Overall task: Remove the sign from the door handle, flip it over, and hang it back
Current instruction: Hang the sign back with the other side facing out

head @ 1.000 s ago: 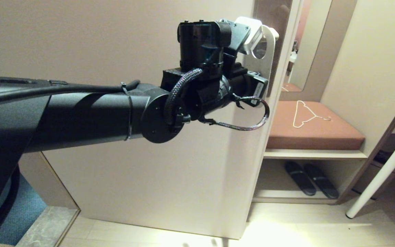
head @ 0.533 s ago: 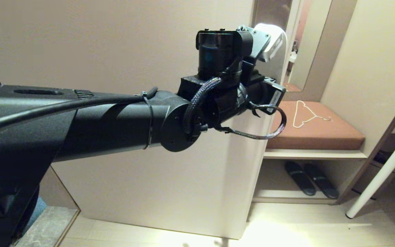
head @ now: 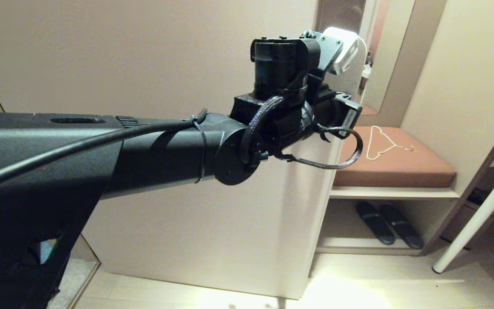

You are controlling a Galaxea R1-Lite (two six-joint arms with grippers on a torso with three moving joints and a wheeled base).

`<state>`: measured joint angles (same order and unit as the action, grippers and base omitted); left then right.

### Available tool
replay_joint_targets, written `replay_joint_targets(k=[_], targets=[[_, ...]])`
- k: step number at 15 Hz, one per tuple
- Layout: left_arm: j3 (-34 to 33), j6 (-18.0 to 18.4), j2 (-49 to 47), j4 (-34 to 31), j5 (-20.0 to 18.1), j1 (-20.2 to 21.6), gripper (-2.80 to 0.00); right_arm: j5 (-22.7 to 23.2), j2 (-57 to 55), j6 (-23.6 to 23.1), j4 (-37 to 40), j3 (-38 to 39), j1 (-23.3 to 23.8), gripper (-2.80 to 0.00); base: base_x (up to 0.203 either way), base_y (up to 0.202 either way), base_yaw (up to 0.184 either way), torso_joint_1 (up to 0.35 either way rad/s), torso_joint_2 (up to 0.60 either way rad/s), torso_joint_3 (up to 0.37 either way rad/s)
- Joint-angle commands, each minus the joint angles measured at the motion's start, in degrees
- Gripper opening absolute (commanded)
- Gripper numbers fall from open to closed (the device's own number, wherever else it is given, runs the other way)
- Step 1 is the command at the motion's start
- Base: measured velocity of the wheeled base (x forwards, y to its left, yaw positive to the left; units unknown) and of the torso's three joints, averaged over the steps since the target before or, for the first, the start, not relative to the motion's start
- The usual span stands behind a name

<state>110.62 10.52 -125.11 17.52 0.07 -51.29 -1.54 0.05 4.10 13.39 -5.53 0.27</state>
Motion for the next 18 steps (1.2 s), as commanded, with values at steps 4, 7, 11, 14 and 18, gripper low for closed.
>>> replay_joint_targets(k=[4,7,11,14,18], targets=[[0.1,1.0,-1.7,6.2,0.0,0.5,-2.80,0.0,0.0,0.0,0.1,0.0,0.0,-2.80,0.000,0.000,0.000,0.000,0.00,0.000],[0.1,0.9,-2.2,8.7,-0.1,0.6,-2.80,0.0,0.0,0.0,0.1,0.1,0.0,-2.80,0.000,0.000,0.000,0.000,0.00,0.000],[0.1,1.5,-3.2,9.2,0.1,0.6,-2.80,0.0,0.0,0.0,0.1,0.1,0.0,-2.80,0.000,0.000,0.000,0.000,0.00,0.000],[0.1,3.1,-4.4,11.7,0.1,0.6,-2.80,0.0,0.0,0.0,0.1,0.0,0.0,-2.80,0.000,0.000,0.000,0.000,0.00,0.000],[0.1,3.2,-4.8,11.8,0.3,0.6,-2.80,0.0,0.0,0.0,0.1,0.1,0.0,-2.80,0.000,0.000,0.000,0.000,0.00,0.000]])
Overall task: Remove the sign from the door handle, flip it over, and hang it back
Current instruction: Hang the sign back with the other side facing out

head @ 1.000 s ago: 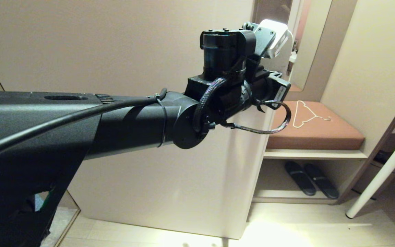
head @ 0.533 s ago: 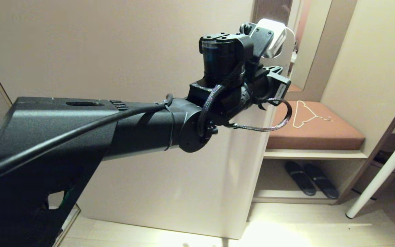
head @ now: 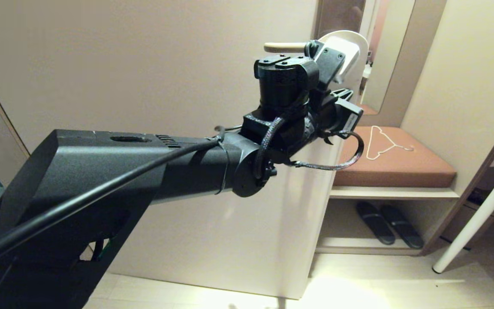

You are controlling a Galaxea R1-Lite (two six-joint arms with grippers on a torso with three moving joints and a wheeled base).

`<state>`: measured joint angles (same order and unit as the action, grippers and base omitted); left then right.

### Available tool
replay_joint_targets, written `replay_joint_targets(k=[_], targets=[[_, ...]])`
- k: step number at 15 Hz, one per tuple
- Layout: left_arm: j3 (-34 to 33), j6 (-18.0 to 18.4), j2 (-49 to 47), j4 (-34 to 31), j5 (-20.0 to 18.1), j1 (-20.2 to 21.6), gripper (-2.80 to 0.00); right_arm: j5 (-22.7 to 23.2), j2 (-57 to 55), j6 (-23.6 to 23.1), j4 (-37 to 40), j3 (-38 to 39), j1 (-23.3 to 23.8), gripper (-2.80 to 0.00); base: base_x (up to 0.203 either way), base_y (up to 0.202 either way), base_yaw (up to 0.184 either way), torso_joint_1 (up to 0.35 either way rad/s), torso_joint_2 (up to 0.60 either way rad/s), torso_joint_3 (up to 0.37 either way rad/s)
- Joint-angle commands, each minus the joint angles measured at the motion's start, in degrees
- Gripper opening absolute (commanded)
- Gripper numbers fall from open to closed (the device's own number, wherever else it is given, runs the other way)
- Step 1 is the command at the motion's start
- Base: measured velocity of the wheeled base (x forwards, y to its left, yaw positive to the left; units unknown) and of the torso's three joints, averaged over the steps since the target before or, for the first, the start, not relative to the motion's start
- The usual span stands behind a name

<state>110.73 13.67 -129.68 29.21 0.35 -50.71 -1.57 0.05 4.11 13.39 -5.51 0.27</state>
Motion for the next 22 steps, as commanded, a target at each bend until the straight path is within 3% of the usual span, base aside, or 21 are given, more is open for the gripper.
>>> replay_joint_targets(k=[1,10,17,22], targets=[[0.0,0.0,-0.2,0.1,0.2,0.0,-2.80,0.0,0.0,0.0,0.1,0.0,0.0,-2.80,0.000,0.000,0.000,0.000,0.00,0.000],[-2.1,0.9,5.0,0.2,2.9,-1.8,-2.80,0.0,0.0,0.0,0.1,0.0,0.0,-2.80,0.000,0.000,0.000,0.000,0.00,0.000],[-14.4,1.1,13.3,0.0,3.8,-3.6,-2.80,0.0,0.0,0.0,0.1,0.0,0.0,-2.80,0.000,0.000,0.000,0.000,0.00,0.000],[-29.4,1.1,21.7,-0.2,3.9,-4.5,-2.80,0.0,0.0,0.0,0.1,0.0,0.0,-2.80,0.000,0.000,0.000,0.000,0.00,0.000]])
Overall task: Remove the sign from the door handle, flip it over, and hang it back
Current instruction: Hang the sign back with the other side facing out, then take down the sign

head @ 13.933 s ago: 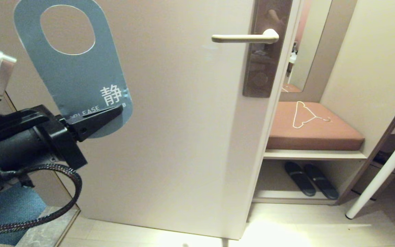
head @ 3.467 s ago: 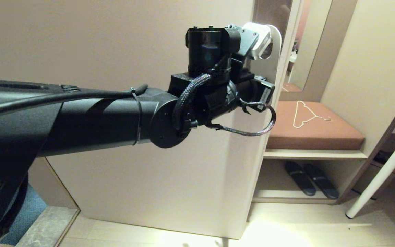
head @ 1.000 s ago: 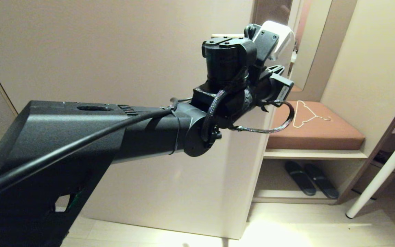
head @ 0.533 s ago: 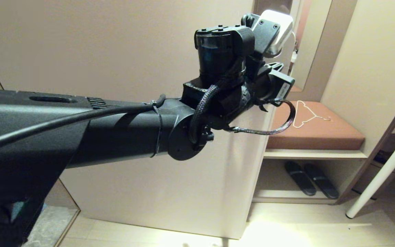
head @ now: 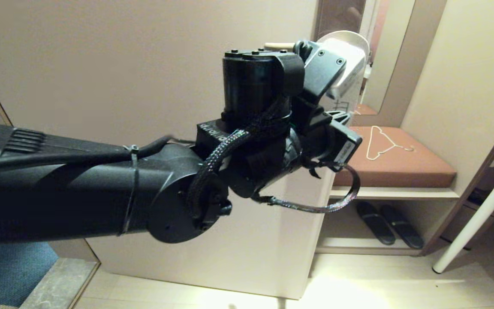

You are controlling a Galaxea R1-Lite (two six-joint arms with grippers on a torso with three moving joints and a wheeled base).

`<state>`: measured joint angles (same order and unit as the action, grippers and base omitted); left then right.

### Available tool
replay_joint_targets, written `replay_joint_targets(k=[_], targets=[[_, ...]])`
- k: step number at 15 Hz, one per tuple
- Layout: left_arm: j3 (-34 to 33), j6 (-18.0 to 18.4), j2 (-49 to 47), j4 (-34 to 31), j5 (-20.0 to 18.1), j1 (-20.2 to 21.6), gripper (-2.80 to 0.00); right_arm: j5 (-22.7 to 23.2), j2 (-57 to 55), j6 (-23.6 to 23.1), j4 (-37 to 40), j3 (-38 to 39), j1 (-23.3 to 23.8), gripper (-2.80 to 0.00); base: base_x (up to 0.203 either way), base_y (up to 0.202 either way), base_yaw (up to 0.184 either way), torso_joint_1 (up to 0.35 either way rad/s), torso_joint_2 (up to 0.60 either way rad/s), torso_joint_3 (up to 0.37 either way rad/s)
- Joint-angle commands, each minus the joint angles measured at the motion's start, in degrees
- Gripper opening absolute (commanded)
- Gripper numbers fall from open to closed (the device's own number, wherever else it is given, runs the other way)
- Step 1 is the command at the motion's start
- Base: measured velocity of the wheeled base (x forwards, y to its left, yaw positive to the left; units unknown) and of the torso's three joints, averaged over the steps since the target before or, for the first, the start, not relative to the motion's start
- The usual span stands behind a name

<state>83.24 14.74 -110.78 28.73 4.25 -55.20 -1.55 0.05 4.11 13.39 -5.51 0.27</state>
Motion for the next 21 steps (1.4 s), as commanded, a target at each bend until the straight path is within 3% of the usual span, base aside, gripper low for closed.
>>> replay_joint_targets(k=[1,6,11,15,21], targets=[[-5.5,0.0,4.9,0.3,0.4,0.1,-2.80,0.0,0.0,0.0,0.1,0.0,0.0,-2.80,0.000,0.000,0.000,0.000,0.00,0.000],[-24.1,-0.4,16.3,1.4,3.9,6.5,-2.80,0.0,0.0,0.0,0.1,0.1,0.0,-2.80,0.000,0.000,0.000,0.000,0.00,0.000],[-46.8,-1.1,30.5,6.8,3.3,20.2,-2.80,0.0,0.0,0.0,0.1,0.0,0.0,-2.80,0.000,0.000,0.000,0.000,0.00,0.000],[-59.6,-5.5,40.5,10.1,-3.1,34.2,-2.80,0.0,0.0,0.0,0.1,0.0,0.0,-2.80,0.000,0.000,0.000,0.000,0.00,0.000],[-71.6,-13.6,52.4,10.4,-5.3,42.3,-2.80,0.0,0.0,0.0,0.1,0.1,0.0,-2.80,0.000,0.000,0.000,0.000,0.00,0.000]])
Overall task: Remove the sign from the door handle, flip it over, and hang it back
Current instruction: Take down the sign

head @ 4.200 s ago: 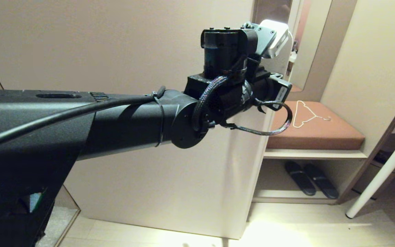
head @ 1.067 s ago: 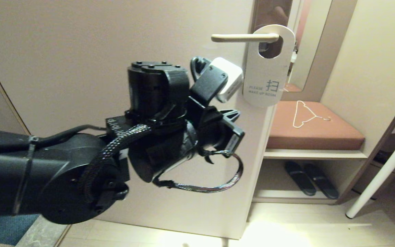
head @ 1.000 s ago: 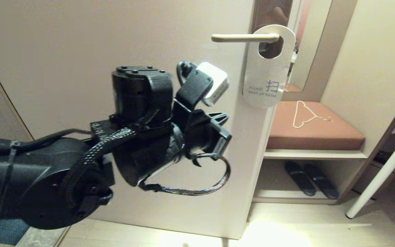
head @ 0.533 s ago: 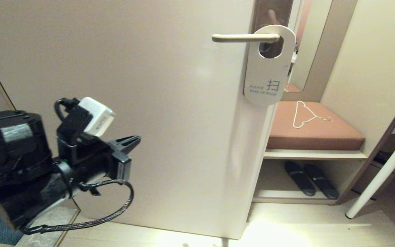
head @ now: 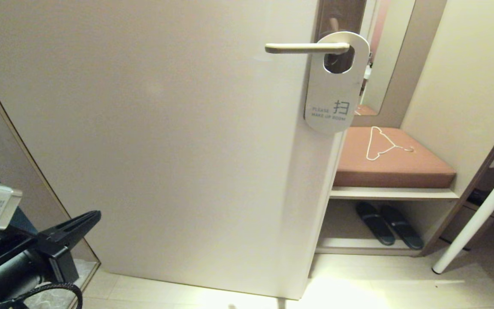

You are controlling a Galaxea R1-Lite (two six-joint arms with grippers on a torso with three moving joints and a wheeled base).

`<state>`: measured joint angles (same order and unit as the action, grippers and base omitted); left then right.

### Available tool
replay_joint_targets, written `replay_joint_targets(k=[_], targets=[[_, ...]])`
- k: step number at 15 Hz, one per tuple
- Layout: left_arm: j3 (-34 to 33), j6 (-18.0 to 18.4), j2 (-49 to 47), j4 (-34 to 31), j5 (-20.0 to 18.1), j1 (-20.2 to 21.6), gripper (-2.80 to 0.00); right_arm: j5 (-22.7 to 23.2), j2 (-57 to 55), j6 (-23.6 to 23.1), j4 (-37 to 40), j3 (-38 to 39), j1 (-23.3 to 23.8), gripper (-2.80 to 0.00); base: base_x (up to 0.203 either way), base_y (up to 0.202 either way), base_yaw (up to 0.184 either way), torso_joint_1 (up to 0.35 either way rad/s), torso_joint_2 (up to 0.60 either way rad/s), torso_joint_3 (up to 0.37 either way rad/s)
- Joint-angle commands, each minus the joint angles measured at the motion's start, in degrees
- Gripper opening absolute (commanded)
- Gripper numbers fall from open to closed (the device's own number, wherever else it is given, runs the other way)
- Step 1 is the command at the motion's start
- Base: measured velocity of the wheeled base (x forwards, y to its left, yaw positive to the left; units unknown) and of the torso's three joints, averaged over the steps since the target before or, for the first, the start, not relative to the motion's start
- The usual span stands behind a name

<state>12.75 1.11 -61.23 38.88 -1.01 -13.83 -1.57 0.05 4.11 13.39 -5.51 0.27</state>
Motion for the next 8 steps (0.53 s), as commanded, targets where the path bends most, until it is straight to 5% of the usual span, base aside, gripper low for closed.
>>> replay_joint_targets(k=[1,8], targets=[[-1.6,-0.8,3.8,0.2,0.0,2.9,-2.80,0.0,0.0,0.0,0.1,0.1,0.0,-2.80,0.000,0.000,0.000,0.000,0.00,0.000],[-10.9,-4.2,14.6,-0.2,0.0,4.7,-2.80,0.0,0.0,0.0,0.1,0.1,0.0,-2.80,0.000,0.000,0.000,0.000,0.00,0.000]])
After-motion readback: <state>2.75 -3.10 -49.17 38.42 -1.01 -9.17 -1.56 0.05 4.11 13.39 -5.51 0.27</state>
